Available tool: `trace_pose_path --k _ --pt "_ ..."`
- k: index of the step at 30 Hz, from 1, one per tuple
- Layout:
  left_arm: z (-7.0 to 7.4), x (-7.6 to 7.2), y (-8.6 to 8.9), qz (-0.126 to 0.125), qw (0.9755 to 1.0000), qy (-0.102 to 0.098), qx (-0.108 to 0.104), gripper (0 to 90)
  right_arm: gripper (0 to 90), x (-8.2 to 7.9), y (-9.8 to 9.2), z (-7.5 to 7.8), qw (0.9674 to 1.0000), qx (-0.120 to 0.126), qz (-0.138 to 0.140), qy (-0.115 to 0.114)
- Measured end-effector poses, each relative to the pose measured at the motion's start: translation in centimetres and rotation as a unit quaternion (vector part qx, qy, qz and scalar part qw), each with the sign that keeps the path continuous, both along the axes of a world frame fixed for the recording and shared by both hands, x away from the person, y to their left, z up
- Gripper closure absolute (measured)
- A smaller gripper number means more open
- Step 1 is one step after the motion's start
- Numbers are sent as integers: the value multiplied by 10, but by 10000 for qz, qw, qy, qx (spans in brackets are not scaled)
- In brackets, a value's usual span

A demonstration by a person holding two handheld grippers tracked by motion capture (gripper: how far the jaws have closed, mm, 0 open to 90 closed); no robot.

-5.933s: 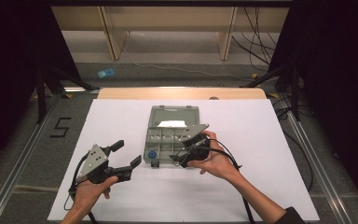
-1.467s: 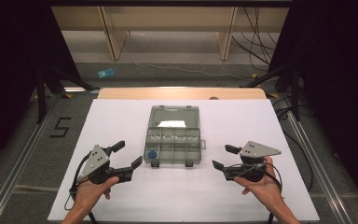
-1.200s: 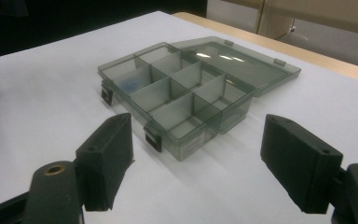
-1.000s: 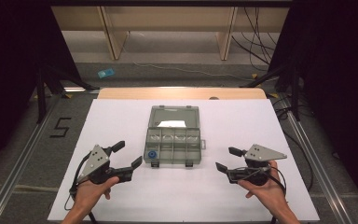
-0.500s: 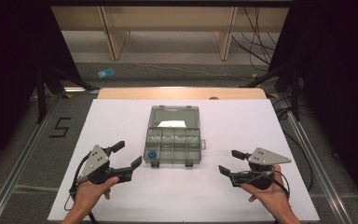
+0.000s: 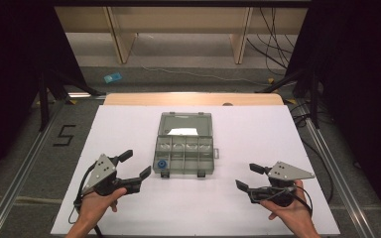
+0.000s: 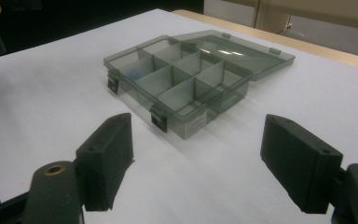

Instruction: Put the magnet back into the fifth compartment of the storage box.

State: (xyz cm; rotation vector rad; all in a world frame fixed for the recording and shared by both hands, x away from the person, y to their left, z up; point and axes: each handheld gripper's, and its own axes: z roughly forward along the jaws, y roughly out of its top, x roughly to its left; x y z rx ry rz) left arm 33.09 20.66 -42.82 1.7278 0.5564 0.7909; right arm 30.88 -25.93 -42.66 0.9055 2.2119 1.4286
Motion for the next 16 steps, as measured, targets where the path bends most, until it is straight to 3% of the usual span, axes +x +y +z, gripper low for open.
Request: trace_pose_path --k 8,16 --pt "0 0 0 14 10000 16 27 167 260 -2 -3 0 9999 -37 18 121" --pt "0 0 0 8 10000 22 42 169 260 -1 -2 -2 10000 -53 41 36"
